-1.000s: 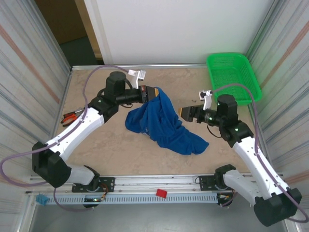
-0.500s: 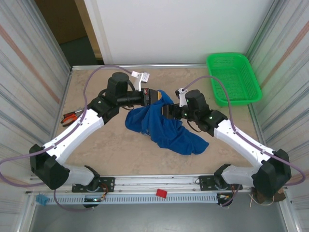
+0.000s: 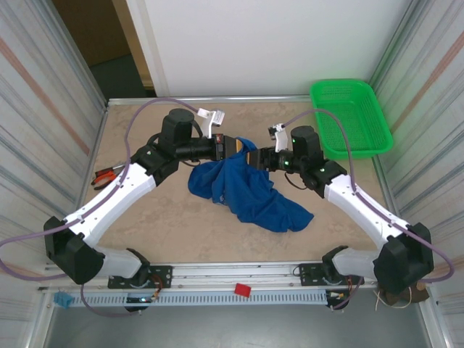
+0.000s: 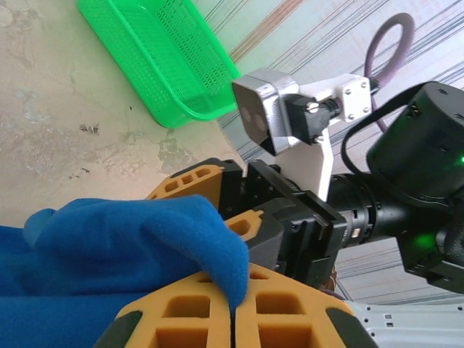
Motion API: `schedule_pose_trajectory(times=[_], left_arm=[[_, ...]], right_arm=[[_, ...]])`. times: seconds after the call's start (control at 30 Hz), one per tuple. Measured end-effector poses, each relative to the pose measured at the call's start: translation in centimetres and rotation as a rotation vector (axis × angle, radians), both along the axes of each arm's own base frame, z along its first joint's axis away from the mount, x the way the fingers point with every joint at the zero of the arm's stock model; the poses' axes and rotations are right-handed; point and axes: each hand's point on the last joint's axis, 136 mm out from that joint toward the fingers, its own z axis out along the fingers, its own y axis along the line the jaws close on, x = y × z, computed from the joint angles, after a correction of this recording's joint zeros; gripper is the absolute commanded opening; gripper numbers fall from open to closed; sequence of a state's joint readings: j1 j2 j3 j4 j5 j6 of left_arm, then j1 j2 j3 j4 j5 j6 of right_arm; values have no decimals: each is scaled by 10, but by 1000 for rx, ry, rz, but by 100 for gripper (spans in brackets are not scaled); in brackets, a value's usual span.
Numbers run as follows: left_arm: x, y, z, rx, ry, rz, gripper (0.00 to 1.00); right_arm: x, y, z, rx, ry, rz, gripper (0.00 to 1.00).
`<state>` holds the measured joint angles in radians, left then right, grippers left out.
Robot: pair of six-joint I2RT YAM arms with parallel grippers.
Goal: Fold the inside-out t-shirt
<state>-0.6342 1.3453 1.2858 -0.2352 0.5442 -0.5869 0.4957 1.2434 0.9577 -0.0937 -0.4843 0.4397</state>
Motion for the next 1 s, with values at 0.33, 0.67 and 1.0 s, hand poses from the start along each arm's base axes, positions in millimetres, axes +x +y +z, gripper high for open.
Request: schedule_pose_trajectory(times=[0.33, 0.67, 1.0], left_arm=[[28, 28, -15, -17, 20, 92, 0], [39, 39, -56, -26, 62, 107, 0], [35, 34, -61, -42, 83, 119, 0]], right_arm=[[-25, 17, 29, 189, 36, 240, 0], [-60, 21, 86, 349, -38, 428, 19], [-47, 25, 78, 367, -19, 407, 57]])
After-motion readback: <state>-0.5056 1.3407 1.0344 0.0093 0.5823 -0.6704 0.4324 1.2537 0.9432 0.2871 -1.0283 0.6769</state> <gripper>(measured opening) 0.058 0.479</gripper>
